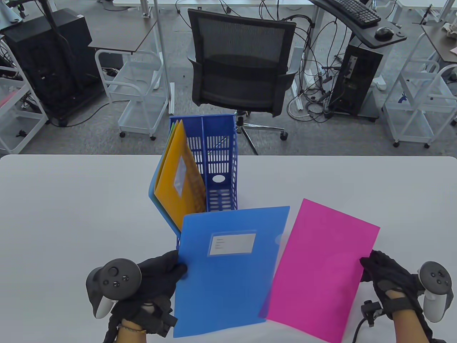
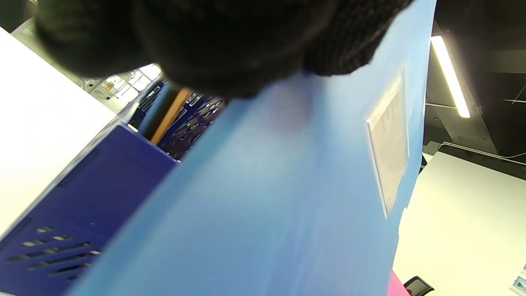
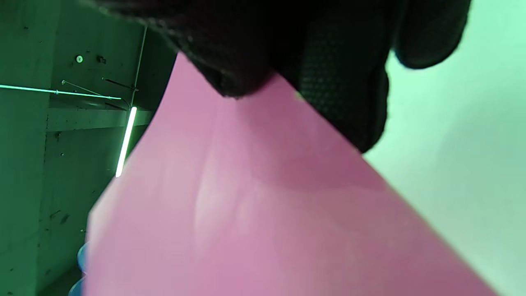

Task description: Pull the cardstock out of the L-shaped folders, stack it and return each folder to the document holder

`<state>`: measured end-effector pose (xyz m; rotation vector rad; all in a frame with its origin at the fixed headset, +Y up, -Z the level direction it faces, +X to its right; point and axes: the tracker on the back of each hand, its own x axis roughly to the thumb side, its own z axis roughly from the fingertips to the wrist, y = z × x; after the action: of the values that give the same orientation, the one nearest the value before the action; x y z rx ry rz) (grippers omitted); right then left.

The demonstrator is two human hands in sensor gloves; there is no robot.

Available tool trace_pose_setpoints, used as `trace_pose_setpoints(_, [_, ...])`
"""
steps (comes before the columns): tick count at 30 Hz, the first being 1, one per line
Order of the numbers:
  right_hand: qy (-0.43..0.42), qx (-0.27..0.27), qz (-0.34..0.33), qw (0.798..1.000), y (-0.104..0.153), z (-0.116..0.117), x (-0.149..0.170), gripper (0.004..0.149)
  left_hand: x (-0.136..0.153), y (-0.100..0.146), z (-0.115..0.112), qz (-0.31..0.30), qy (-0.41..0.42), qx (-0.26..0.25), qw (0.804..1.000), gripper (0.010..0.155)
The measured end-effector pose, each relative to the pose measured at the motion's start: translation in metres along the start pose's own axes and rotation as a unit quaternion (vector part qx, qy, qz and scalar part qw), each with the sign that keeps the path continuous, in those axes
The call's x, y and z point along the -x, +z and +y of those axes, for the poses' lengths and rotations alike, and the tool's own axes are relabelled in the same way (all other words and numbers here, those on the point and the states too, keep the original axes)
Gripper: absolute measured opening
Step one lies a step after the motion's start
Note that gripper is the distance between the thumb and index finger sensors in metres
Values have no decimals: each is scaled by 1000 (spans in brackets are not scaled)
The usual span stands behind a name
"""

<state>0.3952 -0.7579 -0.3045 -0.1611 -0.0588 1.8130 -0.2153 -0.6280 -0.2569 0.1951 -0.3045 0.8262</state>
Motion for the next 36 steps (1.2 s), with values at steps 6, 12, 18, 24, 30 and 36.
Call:
trace_pose_setpoints(6, [38, -22, 33, 998, -2, 0, 4, 41, 2, 3, 8, 1, 1, -10, 1000, 42])
trace_pose_setpoints(12, [37, -22, 50, 998, -2, 4, 4, 41, 2, 2, 6, 0, 9, -9, 1000, 42])
trace_pose_setpoints(18, [55, -6, 100, 993, 0, 7, 7, 43, 0, 0, -2, -8, 16, 12, 1000, 42])
trace_pose_setpoints(24, [68, -3, 87, 994, 0, 8, 3, 52, -2, -1, -6, -10, 19, 23, 1000, 42])
trace_pose_setpoints(30, [79, 1, 90, 993, 0, 8, 3, 55, -3, -1, -6, -13, 18, 16, 1000, 42])
trace_pose_setpoints(36, [81, -5, 109, 991, 1, 8, 5, 63, -5, -1, -9, -22, 20, 14, 999, 42])
